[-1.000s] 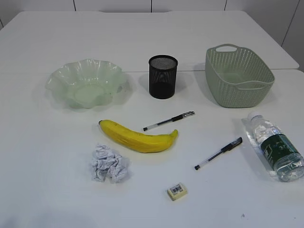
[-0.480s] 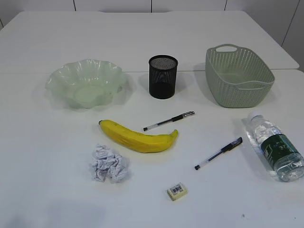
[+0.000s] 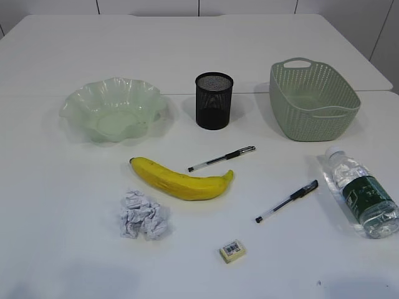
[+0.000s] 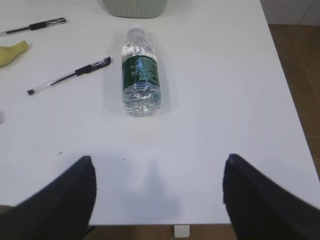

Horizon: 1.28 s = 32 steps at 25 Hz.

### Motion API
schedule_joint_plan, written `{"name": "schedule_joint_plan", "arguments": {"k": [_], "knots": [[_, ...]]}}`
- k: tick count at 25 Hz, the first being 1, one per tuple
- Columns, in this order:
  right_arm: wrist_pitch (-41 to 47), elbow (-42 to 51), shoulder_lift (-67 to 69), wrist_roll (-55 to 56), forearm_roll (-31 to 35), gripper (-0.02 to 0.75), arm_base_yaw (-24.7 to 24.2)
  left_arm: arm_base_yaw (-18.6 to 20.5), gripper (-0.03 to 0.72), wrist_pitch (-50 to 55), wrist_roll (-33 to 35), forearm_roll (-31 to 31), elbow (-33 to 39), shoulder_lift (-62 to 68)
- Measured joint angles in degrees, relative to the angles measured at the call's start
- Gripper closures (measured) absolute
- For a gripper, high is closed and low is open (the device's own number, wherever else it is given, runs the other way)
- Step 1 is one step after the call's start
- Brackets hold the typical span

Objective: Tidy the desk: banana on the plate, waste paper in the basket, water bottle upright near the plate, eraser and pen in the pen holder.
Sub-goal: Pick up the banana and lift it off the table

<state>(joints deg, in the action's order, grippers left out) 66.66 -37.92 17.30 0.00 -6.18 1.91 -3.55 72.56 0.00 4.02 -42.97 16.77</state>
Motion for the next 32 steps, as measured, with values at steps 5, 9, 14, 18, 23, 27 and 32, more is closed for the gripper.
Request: {"name": "schedule_joint_plan", "arguments": {"k": [5,9,14,18,23,27,32], "knots": [[-1.4,-0.2,2.6,0.0,-0.1,0.15,0.0,0.0,0.223,0.0,0.0,0.3,0.0,1.3],[-1.4,-0.2,4.8,0.0,-0.6,0.15,0.0,0.0,0.223,0.0,0.0,3.7,0.0,2.1],[-1.6,-0.2,7.1,0.0,-0.7,0.15,0.0,0.0,0.223,0.0,-0.3,9.1,0.0,3.5],[-2.6,-0.4,8.0,0.0,-0.7,0.15,0.0,0.0,0.223,0.0,-4.5,9.5,0.0,6.2],[-2.6,-4.1,11.2,0.0,-0.5,0.15,0.1,0.0,0.223,-2.0,-7.0,9.5,0.0,13.1],[-2.8,-7.4,15.9,0.0,-0.5,0.15,1.3,0.0,0.223,-4.4,-7.6,8.9,0.0,18.5],[-3.1,-9.6,23.3,0.0,-0.4,0.15,3.7,0.0,0.223,-7.4,-7.7,8.9,0.0,20.1]]}}
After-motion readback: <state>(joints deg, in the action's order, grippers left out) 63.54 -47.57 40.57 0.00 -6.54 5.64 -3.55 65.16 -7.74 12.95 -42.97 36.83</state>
